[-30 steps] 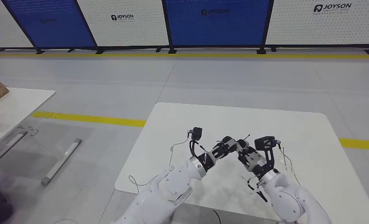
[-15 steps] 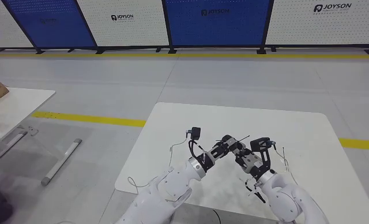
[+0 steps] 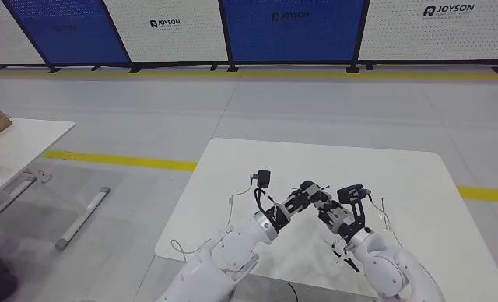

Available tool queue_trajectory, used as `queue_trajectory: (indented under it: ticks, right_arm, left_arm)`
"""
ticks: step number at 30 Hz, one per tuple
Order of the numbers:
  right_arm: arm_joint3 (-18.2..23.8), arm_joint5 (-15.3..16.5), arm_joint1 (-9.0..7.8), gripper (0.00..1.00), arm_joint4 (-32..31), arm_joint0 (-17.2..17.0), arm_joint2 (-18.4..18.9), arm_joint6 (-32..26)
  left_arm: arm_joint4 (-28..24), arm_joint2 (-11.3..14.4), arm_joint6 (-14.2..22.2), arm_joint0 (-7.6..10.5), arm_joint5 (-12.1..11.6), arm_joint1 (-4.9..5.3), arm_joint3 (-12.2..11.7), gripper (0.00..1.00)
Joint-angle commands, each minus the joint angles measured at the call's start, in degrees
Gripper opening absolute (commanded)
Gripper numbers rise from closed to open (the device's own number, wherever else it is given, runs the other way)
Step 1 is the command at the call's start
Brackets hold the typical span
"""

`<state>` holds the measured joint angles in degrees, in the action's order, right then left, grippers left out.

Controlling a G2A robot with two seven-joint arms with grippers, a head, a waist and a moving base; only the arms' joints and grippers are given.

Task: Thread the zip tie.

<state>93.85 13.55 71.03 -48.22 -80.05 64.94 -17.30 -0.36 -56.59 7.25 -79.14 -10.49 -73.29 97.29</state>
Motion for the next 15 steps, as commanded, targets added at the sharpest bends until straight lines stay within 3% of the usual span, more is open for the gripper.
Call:
queue_trajectory:
  ticks: [1, 12, 13, 14, 15]
  right_arm:
    - [-0.3, 0.2, -0.04, 0.00, -0.1, 0.2, 0.2, -0.1]
    - [-0.9, 2.0, -0.36, 0.00, 0.5, 0.7, 1.6, -1.5]
    - [-0.7, 2.3, -0.42, 0.12, 0.7, 0.7, 1.8, -1.7]
    - [-0.6, 2.5, -0.48, 0.48, 0.9, 0.7, 2.2, -1.8]
    - [-0.4, 2.6, -0.57, 1.00, 1.2, 0.7, 2.7, -1.9]
  left_arm:
    - [0.0, 0.1, -0.2, -0.02, 0.0, -0.03, 0.2, 0.00]
    - [0.0, 1.3, -2.0, 0.92, 1.1, -0.53, 0.1, 0.00]
    - [0.0, 1.5, -2.5, 1.17, 1.4, -0.64, -0.2, 0.00]
    - [-0.2, 1.7, -3.1, 1.45, 1.7, -0.76, -0.4, 0.00]
    - [-0.2, 2.0, -4.0, 1.83, 2.1, -0.94, -0.8, 0.00]
